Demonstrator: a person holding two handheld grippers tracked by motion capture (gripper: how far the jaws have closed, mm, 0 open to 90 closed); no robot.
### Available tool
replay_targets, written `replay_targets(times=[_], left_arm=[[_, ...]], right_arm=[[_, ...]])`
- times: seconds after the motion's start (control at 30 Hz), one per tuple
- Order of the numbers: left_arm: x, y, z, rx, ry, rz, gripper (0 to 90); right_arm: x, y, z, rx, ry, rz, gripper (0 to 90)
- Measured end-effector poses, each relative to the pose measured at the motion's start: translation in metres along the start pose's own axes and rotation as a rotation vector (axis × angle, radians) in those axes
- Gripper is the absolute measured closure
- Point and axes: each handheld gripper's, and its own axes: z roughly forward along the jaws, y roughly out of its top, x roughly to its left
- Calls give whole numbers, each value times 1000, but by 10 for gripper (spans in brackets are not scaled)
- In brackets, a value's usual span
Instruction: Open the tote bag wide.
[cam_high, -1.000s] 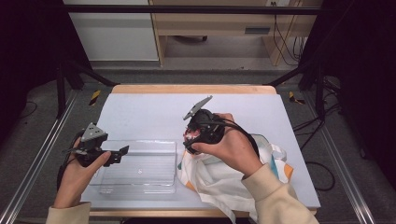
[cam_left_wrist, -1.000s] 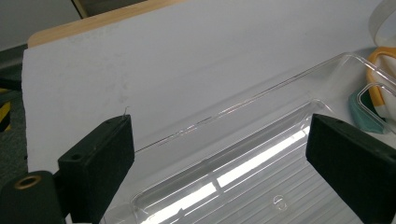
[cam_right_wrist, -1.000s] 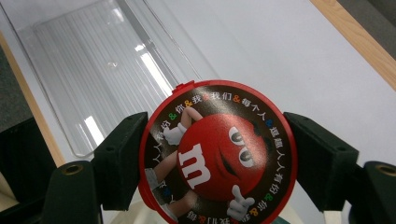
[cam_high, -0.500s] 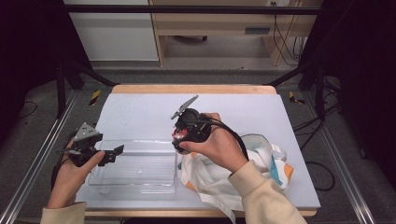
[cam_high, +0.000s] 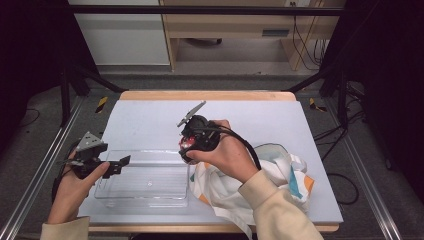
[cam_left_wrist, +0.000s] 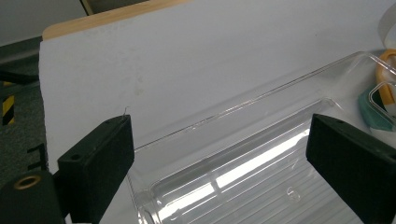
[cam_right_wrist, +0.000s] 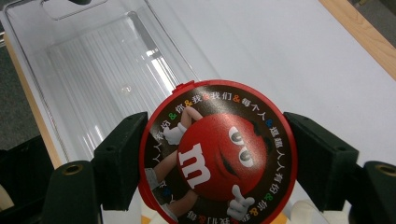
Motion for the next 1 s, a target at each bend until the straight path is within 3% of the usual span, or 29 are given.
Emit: replay_targets(times=[1.0], left_arm=[[6,-2,-4,3,9,-4,80]], right_arm=[[12,10,26,14,36,-7,258]])
